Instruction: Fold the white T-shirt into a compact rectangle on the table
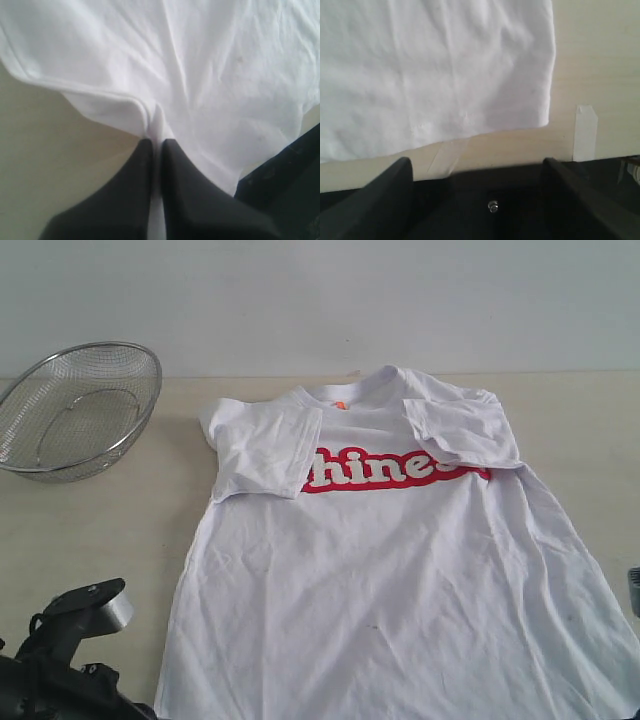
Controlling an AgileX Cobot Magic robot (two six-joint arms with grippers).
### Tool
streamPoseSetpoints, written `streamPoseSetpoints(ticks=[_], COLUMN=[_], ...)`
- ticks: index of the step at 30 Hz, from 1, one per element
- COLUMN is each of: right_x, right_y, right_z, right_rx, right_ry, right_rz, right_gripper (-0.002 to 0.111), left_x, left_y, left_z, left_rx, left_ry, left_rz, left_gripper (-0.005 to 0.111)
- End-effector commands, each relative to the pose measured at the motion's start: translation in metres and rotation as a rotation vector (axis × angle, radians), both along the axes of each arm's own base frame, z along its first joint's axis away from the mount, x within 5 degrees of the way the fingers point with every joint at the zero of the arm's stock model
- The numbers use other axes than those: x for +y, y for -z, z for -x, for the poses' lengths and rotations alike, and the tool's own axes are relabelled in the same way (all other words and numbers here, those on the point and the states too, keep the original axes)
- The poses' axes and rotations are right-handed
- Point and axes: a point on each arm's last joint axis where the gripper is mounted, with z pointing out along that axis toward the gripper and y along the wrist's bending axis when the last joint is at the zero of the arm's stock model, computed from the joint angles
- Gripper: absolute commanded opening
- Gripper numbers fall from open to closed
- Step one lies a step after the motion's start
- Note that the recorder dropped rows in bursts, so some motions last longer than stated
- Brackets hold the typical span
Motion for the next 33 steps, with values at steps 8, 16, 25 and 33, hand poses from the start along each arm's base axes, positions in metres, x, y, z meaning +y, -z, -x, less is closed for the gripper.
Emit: streamPoseSetpoints(ticks=[8,16,25,33], right_x=[-0.034,-0.068,-0.067,-0.067], right_y=[0.008,0.017,0.022,0.039], right_z=[-0.021,-0.036,-0.037,-0.048], right_rx=[0.073,0.219,0.228,0.256], right_ry=[0.162,0.159,0.108,0.12], right_rz=[-0.193,-0.136,-0.163,-0.189], right_gripper=[0.063,0.063,0.063,0.059], left_x=[-0.003,-0.004,-0.004,-0.004], left_y=[-0.004,-0.004,-0.005,-0.005], left_z=[-0.002,-0.002,-0.002,-0.002], left_rx=[-0.038,-0.04,-0.034,-0.041], left_ry=[0.019,0.018,0.006,0.016], left_rz=[0.028,0.039,0.047,0.046], left_gripper=[0.004,0.004,0.004,0.004])
